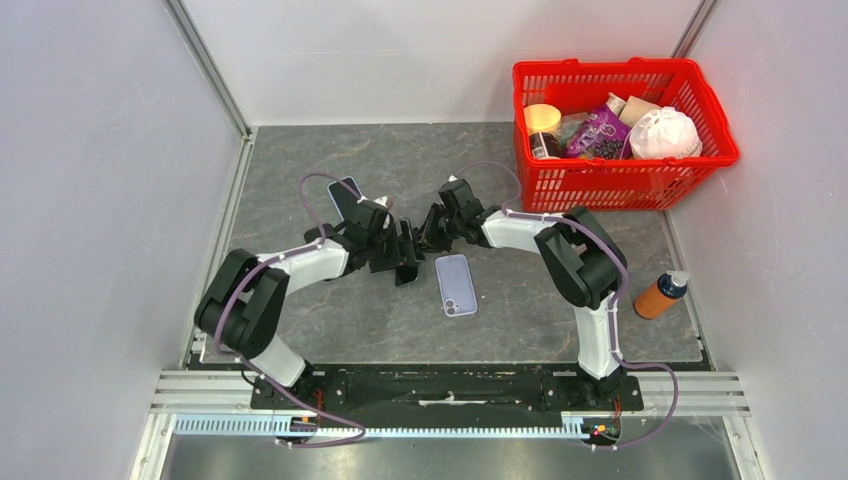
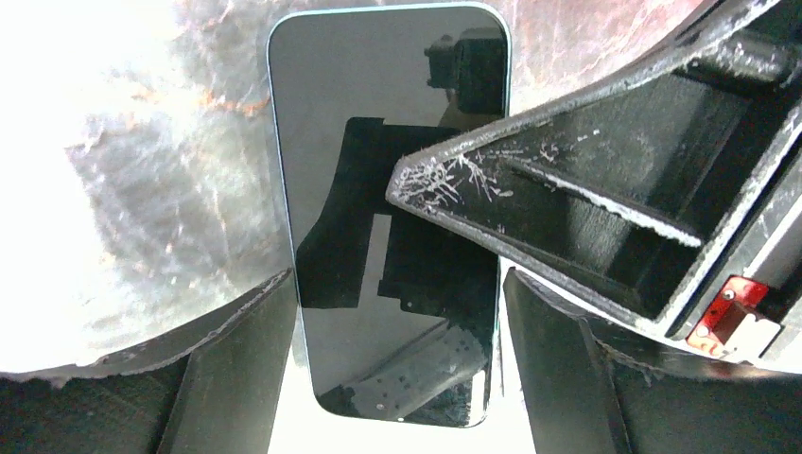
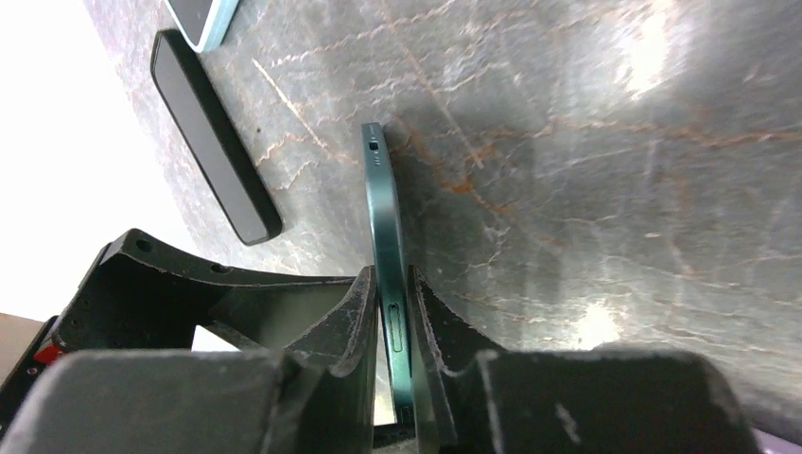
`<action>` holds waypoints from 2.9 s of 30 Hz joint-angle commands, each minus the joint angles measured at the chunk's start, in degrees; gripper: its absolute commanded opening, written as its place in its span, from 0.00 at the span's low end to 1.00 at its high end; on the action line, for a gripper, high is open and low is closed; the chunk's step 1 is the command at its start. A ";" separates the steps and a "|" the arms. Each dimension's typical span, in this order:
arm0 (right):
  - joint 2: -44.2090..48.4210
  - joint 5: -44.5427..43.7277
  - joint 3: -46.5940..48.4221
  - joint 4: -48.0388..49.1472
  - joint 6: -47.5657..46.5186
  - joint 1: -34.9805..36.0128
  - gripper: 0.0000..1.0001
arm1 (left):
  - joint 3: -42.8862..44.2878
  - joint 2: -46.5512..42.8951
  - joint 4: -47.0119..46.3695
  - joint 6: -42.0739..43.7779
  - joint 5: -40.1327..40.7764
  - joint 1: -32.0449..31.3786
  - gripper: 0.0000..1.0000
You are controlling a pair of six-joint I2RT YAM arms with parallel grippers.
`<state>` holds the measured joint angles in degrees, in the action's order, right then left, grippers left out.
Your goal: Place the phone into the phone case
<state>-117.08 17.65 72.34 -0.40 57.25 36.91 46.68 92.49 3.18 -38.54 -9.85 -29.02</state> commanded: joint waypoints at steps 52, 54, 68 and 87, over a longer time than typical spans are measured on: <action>38.94 -21.42 -6.10 -35.78 -17.29 -3.87 0.00 | 4.15 0.03 3.50 -8.50 22.60 -20.83 0.56; 39.78 -20.91 -6.87 -36.04 -17.27 -3.88 0.00 | 6.49 2.38 5.07 -8.48 24.11 -21.47 0.52; 39.76 -14.85 -9.43 -33.35 -18.16 -3.77 0.00 | 14.76 8.80 17.67 -6.16 37.14 -23.54 0.08; 22.04 2.22 -3.96 -19.25 -16.26 0.29 0.00 | 5.27 0.40 15.81 6.64 30.98 -15.56 0.02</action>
<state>-92.53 14.04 63.61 -25.89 40.47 36.23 53.17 94.32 22.04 -38.68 24.10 -46.70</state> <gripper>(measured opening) 0.170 0.029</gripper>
